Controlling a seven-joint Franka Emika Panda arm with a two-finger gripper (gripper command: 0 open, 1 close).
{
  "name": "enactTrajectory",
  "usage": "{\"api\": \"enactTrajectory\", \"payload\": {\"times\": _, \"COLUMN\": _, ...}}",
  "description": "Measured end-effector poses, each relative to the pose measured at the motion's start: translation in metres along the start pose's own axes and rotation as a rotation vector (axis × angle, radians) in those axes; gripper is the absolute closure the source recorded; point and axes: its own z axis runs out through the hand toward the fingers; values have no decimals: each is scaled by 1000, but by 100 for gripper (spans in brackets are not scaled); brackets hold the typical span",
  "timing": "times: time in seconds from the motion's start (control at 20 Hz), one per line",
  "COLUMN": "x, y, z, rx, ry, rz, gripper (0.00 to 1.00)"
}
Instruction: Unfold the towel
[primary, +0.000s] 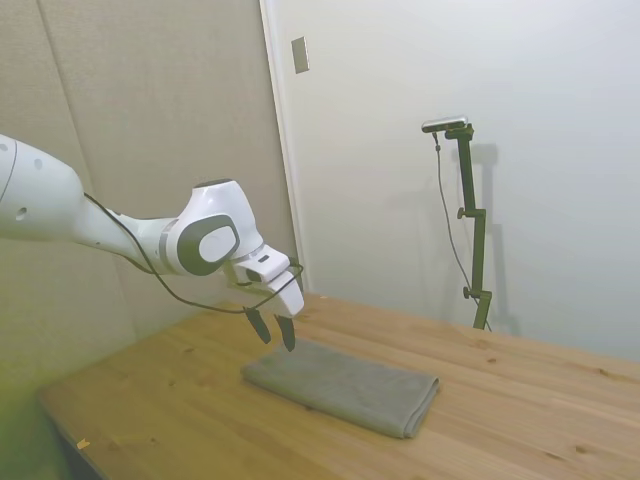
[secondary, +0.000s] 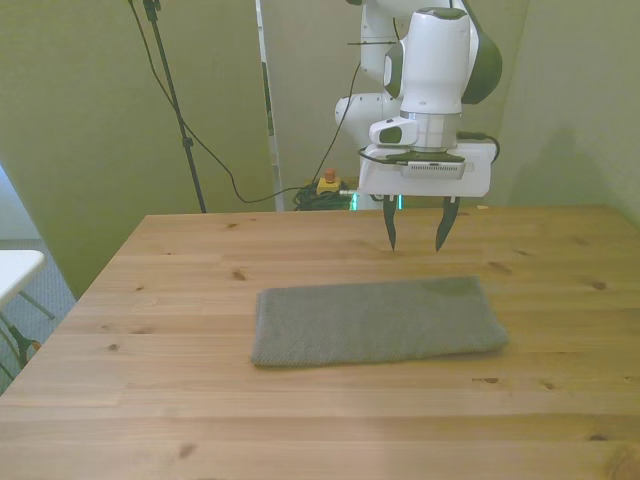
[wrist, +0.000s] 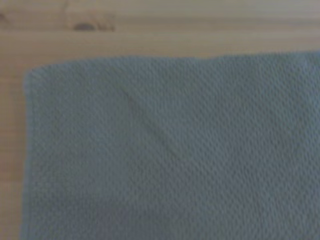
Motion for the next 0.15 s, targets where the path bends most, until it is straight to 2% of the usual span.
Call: {"api": "enactTrajectory", "payload": {"times": 0.15, "x": -2, "y": -2, "z": -4, "rx": -6, "ry": -44, "rz": 20, "gripper": 0}}
